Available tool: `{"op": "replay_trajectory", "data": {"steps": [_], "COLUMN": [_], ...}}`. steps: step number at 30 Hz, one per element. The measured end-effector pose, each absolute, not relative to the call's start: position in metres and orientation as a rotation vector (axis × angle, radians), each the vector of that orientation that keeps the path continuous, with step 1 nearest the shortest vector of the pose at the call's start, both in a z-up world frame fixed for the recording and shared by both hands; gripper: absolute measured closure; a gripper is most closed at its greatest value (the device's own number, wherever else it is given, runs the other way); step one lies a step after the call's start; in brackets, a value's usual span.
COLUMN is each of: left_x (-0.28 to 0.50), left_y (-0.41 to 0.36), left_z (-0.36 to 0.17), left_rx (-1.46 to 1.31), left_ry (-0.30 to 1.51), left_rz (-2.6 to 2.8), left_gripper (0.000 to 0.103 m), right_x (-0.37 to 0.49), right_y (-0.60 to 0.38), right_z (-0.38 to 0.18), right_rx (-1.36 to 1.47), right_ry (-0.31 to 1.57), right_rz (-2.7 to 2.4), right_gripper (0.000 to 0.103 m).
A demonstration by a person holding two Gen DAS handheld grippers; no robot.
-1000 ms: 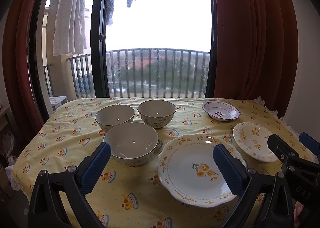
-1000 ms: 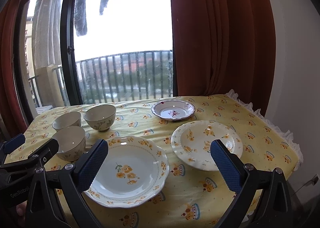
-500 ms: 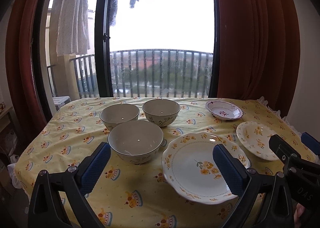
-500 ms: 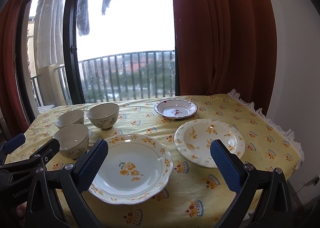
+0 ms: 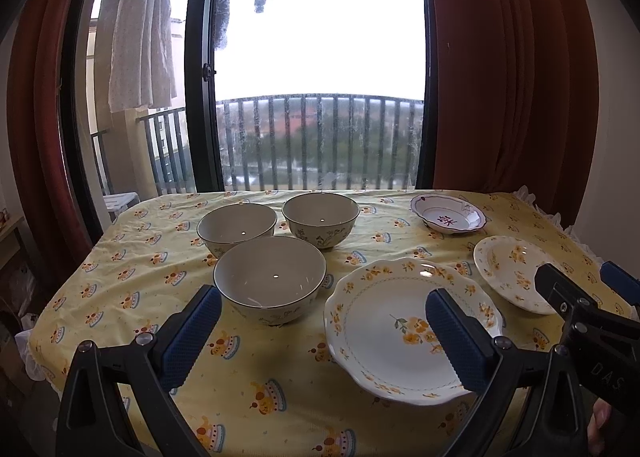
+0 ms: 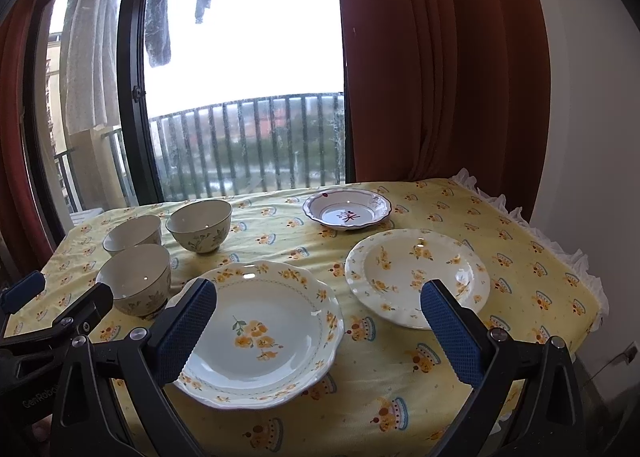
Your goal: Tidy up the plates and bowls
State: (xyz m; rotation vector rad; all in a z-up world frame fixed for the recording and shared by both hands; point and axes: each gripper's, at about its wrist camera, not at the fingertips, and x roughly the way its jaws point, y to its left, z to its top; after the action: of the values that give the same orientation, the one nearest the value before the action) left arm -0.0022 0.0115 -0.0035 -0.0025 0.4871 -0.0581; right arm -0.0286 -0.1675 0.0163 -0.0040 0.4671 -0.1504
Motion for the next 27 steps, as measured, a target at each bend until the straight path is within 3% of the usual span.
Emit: {"op": "replay_trajectory", "data": {"steps": [27], "left_x": [-0.012], "left_y": [0.014], "left_z": [0.0], "left_rx": [0.009], "left_ry": [0.45], "left_rz": [-0.027], "left_gripper": [0.001], "right_x": [-0.04], "right_y": [-0.159], "right_z": [0.022], "right_rx": [-0.022], "right_ry": [0.444], "right_rz": [-0.128], "right_gripper": [0.0]}}
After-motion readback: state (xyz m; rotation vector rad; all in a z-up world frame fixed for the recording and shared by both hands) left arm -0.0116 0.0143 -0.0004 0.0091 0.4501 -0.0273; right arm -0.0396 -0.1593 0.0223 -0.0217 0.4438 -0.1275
